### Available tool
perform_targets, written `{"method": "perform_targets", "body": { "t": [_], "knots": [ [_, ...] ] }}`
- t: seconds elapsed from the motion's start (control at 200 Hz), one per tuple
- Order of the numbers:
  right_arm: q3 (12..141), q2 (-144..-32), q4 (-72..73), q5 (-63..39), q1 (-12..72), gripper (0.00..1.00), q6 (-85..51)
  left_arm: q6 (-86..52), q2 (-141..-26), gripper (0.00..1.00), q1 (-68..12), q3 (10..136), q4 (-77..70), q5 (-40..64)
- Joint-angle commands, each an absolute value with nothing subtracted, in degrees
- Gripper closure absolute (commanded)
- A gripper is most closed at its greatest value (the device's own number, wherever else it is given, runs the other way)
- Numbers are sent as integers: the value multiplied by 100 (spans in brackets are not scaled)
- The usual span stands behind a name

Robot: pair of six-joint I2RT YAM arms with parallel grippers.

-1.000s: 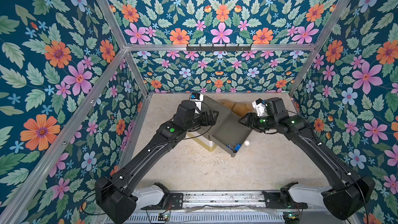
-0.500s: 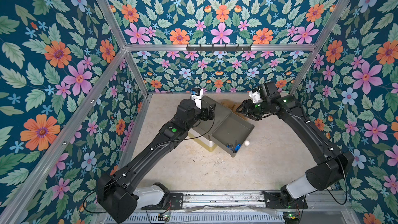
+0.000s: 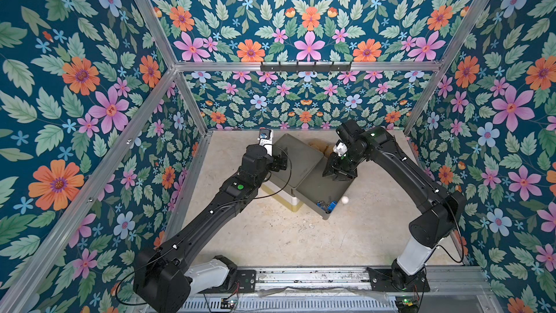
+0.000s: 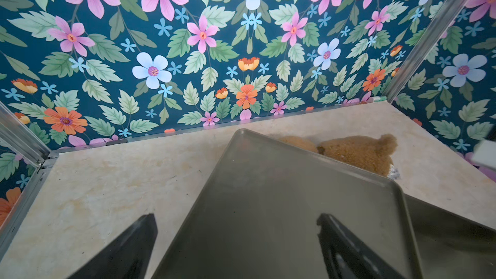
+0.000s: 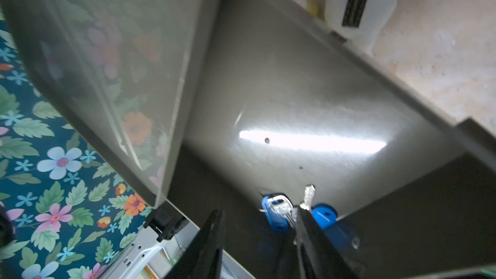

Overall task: Take the keys out of the drawer
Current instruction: Pick up the key from the drawer.

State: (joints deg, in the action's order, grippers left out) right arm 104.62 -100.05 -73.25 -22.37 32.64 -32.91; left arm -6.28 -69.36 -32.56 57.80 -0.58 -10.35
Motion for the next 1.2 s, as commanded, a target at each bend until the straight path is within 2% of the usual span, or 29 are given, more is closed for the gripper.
{"method": "perform_targets", "body": {
  "t": [0.0,0.205,0.32,0.51,0.74,1.195],
  "knots": [
    [10445,-10018,-7845,-2078,3365,53,-3256,-475,-6952,1,-3167,5819,-193,-747],
    [10358,-10172,-7866,-2235,3668,55,-3283,-325,-6939,1,-2994,5841,-123,-445],
    [10340,-10226,-7867,-2328,3810,63,-3290,-401,-6926,1,-2931,5827,-88,-314],
    [10133,-10209,-7866,-2641,3948,86,-3170,-483,-6909,1,-2918,5836,25,-215],
    [9796,-10167,-7867,-2839,4161,100,-3137,-598,-6782,1,-2918,5780,154,-174],
    [9648,-10222,-7884,-2632,4172,100,-3404,-553,-6688,1,-2914,5722,215,-167]
  ]
}}
